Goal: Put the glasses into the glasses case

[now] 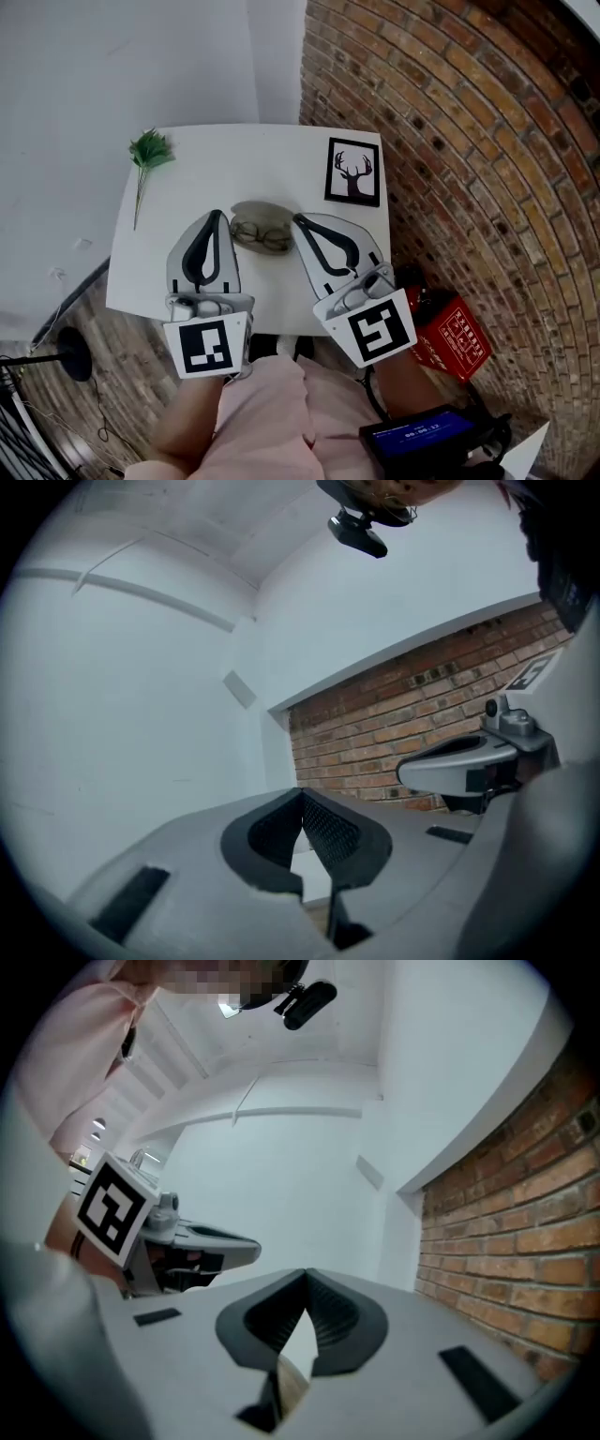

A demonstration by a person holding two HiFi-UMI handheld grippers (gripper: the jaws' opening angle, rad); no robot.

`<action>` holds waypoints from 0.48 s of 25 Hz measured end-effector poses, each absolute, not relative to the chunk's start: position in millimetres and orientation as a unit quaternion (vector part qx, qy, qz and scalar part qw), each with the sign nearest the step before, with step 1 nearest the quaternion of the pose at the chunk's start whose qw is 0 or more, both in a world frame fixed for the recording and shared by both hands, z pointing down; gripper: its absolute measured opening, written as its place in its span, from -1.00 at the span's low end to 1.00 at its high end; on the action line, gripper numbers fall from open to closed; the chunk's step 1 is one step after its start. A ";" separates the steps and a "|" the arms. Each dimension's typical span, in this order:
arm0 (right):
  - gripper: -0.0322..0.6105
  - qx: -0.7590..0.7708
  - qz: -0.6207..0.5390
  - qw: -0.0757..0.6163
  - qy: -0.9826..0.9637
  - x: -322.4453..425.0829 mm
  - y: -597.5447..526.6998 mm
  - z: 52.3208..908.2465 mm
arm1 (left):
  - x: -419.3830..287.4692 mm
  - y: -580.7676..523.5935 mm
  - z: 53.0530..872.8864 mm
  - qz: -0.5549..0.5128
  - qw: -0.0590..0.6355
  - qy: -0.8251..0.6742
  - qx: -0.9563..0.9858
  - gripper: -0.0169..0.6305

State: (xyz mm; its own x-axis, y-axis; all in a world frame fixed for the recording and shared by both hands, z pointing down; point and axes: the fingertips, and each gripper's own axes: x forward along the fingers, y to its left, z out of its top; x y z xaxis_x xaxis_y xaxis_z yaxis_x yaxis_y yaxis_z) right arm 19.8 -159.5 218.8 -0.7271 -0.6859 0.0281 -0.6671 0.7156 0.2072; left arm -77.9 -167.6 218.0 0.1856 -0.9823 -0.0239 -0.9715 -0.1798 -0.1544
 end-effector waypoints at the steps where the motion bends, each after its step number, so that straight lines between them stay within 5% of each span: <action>1: -0.88 0.375 -0.091 0.048 -0.921 25.4 -158.4 214.5 | -75.5 -164.2 216.9 -0.038 0.066 0.640 -0.765 -0.93; 12: -0.89 0.405 -0.079 0.032 -0.910 54.2 -153.0 206.9 | -45.7 -146.7 204.9 -0.037 0.089 0.644 -0.759 -0.93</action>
